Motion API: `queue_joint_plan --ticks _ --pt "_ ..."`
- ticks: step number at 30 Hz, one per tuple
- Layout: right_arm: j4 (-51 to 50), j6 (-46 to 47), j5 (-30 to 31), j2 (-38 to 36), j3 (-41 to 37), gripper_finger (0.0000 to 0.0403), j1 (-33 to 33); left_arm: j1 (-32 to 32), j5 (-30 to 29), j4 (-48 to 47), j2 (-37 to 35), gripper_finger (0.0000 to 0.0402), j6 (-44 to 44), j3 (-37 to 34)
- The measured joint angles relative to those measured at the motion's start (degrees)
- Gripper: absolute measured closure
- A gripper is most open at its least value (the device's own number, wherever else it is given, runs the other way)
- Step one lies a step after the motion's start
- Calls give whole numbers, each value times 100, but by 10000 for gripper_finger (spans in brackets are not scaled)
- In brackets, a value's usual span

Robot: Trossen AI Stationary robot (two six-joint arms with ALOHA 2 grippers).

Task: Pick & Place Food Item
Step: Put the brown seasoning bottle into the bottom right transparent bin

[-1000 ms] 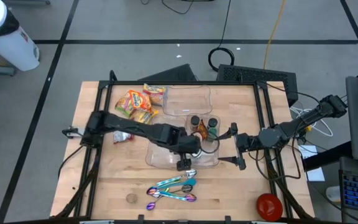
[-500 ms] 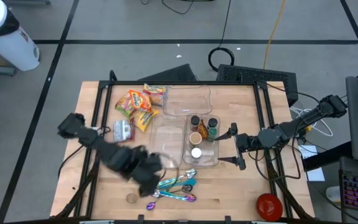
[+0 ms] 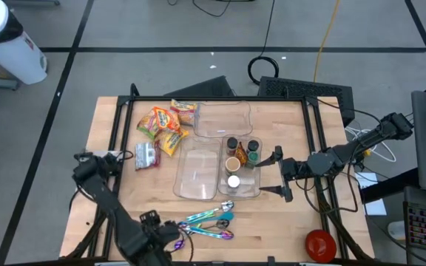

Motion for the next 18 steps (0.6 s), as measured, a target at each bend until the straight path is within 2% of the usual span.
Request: queue_joint_plan --ticks 8,14,18 --pt "0 8 0 0 0 30 8 -68 -20 -380 297 7 -379 -50" --pt "13 46 -4 0 0 30 8 -68 66 -381 264 7 -592 -488" --pt "22 46 -95 0 0 30 10 -64 484 80 263 7 -405 -871"
